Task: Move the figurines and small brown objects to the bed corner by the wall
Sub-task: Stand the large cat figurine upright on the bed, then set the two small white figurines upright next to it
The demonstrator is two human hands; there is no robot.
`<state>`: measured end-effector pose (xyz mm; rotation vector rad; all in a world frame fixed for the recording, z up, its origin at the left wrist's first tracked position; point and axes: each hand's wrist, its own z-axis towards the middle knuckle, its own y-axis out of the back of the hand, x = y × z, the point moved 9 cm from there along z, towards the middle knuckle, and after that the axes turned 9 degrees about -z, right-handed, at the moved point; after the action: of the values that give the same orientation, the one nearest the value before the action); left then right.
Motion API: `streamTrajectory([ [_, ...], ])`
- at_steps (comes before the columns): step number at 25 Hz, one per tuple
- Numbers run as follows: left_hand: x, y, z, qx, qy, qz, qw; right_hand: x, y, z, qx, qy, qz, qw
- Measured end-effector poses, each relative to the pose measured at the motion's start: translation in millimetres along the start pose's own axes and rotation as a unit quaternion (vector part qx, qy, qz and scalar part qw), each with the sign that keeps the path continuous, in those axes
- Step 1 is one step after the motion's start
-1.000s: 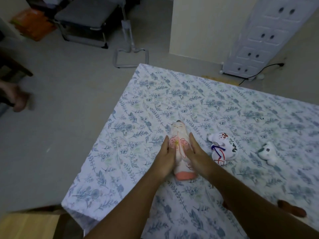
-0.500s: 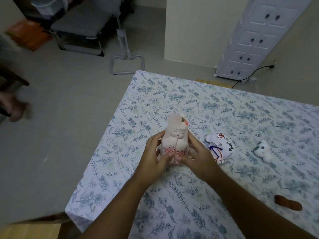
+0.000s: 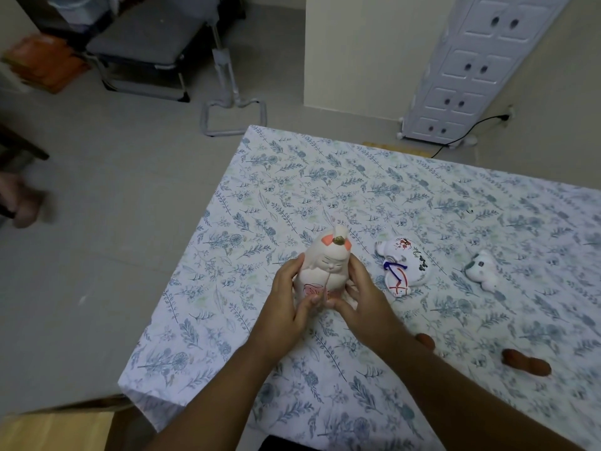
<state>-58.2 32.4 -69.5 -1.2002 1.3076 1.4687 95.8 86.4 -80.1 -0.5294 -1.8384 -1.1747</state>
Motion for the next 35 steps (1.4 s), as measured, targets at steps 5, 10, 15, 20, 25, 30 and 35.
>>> streamTrajectory([
  [5, -13, -6, -23, -0.082, 0.01, 0.064, 0.994, 7, 19, -13, -0.016, 0.01, -0.089, 0.996],
  [10, -52, -67, -64, -0.06, -0.066, 0.131, 0.987, -20, 86, -48, -0.102, 0.022, -0.216, 0.971],
  [15, -59, -168, -6, 0.009, 0.01, 0.121, 0.993, -94, 175, -66, -0.168, -0.061, -0.26, 0.949],
  [20, -15, -183, 71, -0.079, 0.193, 0.138, 0.968, -172, 245, -46, -0.202, -0.198, -0.185, 0.941],
  [25, 12, -212, 88, -0.022, 0.236, 0.202, 0.95, -202, 236, -22, -0.132, -0.195, -0.16, 0.959],
  [30, -8, -223, 91, -0.102, 0.162, 0.066, 0.979, -197, 234, -19, -0.156, -0.139, -0.14, 0.968],
  [35, -24, -214, 95, -0.14, 0.128, 0.069, 0.979, -175, 227, -4, -0.136, -0.107, -0.15, 0.973],
])
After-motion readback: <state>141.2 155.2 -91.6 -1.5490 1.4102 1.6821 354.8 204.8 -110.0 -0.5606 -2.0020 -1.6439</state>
